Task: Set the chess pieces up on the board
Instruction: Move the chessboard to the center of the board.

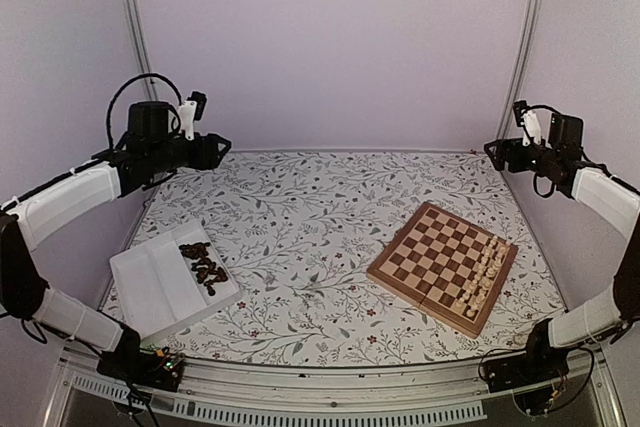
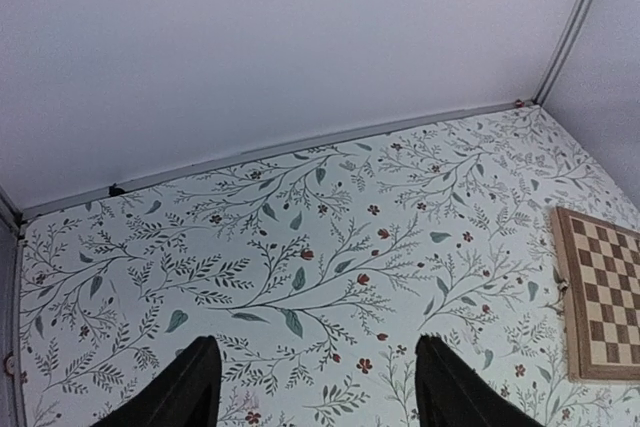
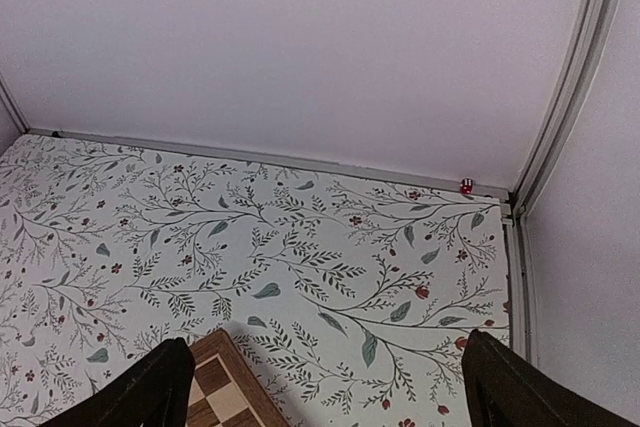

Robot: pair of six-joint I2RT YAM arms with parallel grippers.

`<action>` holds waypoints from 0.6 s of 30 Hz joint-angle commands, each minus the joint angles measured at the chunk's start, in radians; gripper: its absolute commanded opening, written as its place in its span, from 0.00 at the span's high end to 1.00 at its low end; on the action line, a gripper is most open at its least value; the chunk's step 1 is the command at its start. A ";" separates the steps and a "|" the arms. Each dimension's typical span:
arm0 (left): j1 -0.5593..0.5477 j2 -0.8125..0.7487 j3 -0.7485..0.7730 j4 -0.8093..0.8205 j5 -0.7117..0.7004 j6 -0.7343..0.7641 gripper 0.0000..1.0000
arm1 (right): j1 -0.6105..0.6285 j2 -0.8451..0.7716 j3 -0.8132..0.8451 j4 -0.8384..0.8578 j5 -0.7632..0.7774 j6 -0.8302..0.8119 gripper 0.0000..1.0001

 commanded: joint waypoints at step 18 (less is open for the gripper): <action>-0.525 0.232 0.040 -0.141 0.246 0.291 0.38 | -0.009 0.491 0.291 -0.467 -0.134 -0.271 0.68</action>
